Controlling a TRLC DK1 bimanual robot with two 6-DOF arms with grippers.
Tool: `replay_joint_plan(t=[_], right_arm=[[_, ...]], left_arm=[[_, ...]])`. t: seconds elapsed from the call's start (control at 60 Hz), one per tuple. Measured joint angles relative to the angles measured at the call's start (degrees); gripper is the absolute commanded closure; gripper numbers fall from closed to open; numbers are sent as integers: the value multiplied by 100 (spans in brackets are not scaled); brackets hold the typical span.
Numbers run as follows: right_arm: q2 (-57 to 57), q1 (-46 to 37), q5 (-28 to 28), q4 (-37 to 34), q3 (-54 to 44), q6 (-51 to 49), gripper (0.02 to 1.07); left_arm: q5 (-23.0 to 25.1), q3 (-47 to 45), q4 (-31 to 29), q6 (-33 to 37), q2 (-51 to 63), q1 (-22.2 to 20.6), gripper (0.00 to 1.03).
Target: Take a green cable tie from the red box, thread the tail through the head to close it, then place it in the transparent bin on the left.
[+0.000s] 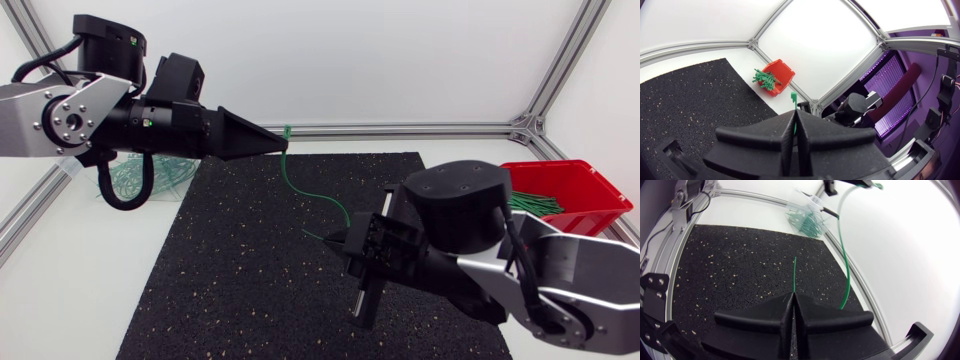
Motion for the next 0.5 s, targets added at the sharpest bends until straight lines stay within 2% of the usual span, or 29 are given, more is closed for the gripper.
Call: replay_joint_plan(t=[0.083, 0.183, 0.25, 0.35, 0.5], right_arm=[[-2, -208, -68, -221, 225, 345, 102], [-4, -205, -597, -1056, 603, 761, 102], [-11, -168, -754, -1421, 807, 1010, 102], [-20, -94, -1023, -2068, 1172, 1335, 102], [-87, 55, -1257, -2699, 1639, 1646, 102]], left_arm=[[2, -24, 7, 0, 0, 0, 100], [0, -76, 83, -4, -4, -9, 100], [2, -166, 282, -39, -17, -33, 100], [2, -476, 1003, -393, -87, -66, 100], [-15, -955, 2433, -1388, -230, -70, 100]])
